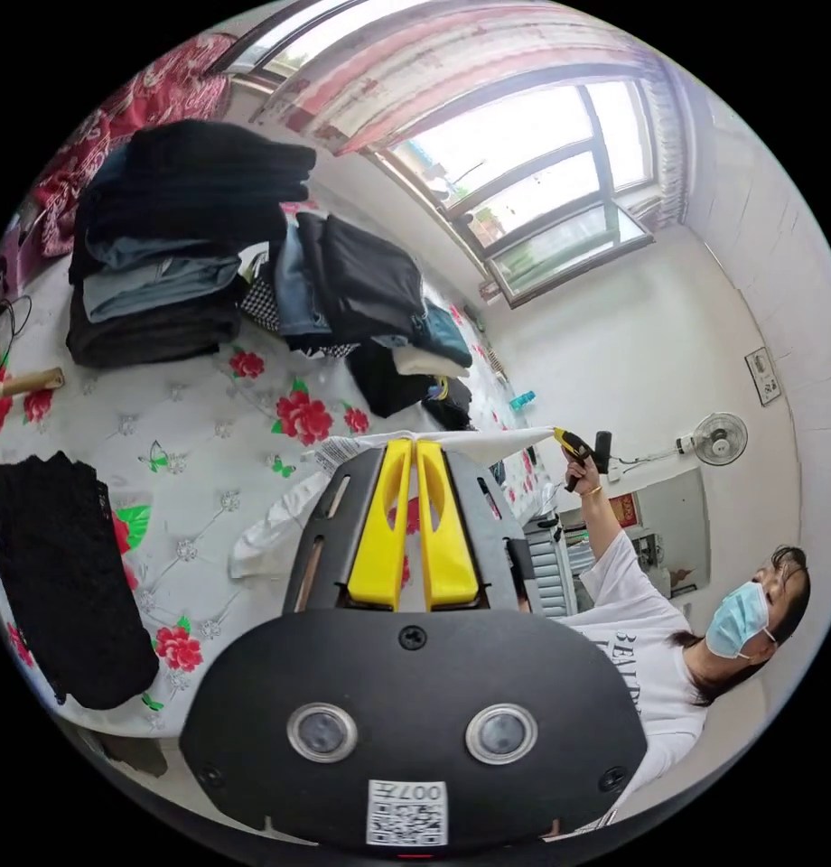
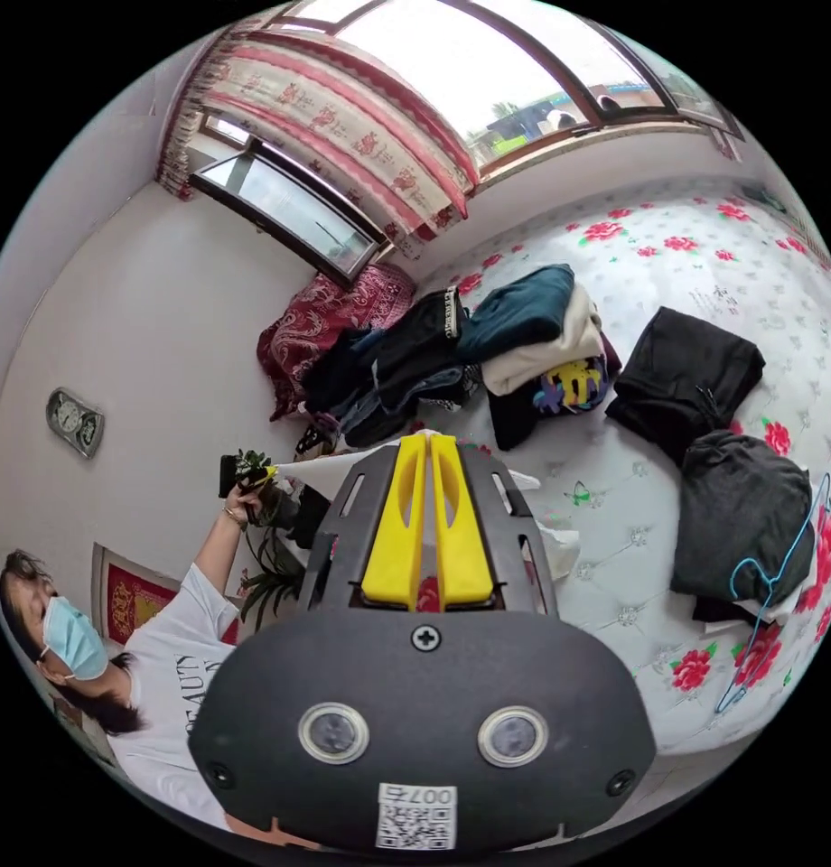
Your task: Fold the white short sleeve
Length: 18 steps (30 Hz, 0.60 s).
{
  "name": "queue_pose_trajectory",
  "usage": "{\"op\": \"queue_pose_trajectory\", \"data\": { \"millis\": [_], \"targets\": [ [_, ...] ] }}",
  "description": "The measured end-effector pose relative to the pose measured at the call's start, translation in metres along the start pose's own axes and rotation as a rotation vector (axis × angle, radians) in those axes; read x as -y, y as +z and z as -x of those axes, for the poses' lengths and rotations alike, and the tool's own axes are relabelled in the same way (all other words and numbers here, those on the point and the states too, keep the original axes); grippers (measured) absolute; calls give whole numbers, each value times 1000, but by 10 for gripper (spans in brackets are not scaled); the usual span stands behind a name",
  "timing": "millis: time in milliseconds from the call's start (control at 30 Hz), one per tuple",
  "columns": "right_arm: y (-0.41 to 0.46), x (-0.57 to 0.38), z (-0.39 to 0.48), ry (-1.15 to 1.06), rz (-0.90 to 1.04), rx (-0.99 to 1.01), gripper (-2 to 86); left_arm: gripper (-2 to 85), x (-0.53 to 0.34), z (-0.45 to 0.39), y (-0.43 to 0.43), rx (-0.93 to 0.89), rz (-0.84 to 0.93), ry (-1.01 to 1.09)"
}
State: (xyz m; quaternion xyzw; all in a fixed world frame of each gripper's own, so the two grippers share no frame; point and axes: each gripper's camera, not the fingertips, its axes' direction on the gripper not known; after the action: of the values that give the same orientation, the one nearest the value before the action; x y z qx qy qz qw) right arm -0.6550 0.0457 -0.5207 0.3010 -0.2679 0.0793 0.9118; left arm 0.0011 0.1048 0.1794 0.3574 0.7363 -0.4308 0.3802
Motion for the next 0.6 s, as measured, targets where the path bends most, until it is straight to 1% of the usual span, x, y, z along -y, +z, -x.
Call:
{"op": "queue_pose_trajectory", "data": {
  "millis": [167, 300, 433, 533, 600],
  "targets": [
    [-39, 4, 58, -215, -71, 35, -3, -10, 8, -60, -51, 28, -76, 168],
    [-52, -23, 74, -336, -69, 16, -2, -10, -12, -90, -60, 50, -63, 280],
    [-37, -85, 68, -455, 34, -46, -2, -10, -63, -102, -40, 130, 11, 378],
    [5, -140, 39, -448, 162, -138, -3, -9, -113, -80, 1, 210, 100, 349],
    [42, -174, 11, -384, 265, -185, -2, -9, -146, -53, 35, 258, 157, 298]
  ]
}}
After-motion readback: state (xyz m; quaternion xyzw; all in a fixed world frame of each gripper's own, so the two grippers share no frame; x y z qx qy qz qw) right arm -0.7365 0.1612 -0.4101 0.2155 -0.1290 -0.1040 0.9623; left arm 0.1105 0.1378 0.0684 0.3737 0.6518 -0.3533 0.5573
